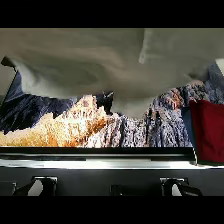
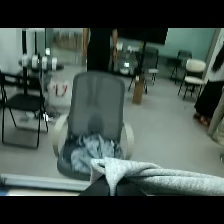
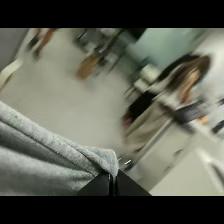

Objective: Fold the shirts.

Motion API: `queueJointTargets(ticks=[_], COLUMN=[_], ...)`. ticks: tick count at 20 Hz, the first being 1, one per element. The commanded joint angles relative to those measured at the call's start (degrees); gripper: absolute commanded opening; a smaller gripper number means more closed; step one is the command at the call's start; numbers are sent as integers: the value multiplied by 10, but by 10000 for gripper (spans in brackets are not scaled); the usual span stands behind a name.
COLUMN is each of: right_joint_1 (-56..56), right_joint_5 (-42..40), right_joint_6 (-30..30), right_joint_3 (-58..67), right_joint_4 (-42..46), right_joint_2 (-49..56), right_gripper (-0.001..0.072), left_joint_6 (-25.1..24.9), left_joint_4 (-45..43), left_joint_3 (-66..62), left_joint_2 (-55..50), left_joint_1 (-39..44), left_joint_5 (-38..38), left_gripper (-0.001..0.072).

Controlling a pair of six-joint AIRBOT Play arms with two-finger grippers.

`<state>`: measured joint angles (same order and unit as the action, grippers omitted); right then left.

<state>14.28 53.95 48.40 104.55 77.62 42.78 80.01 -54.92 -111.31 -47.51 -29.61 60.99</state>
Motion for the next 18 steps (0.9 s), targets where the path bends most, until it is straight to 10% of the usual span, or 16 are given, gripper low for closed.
queueJointTargets(ticks=[1,9,14,18], right_joint_1=[-1,-1,-8,-73], right_joint_5=[7,120,347,311], right_joint_6=[51,56,58,78], right_joint_3=[20,21,10,-48], right_joint_4=[76,102,0,19], right_joint_2=[-73,-20,249,475], right_gripper=[44,43,43,43], left_joint_6=[30,24,-43,-72], left_joint_4=[14,12,9,7], left_joint_3=[-46,60,285,393], left_joint_2=[59,59,-54,-248], left_joint_1=[0,1,31,96], left_joint_5=[-9,28,69,42], left_gripper=[29,29,28,28])
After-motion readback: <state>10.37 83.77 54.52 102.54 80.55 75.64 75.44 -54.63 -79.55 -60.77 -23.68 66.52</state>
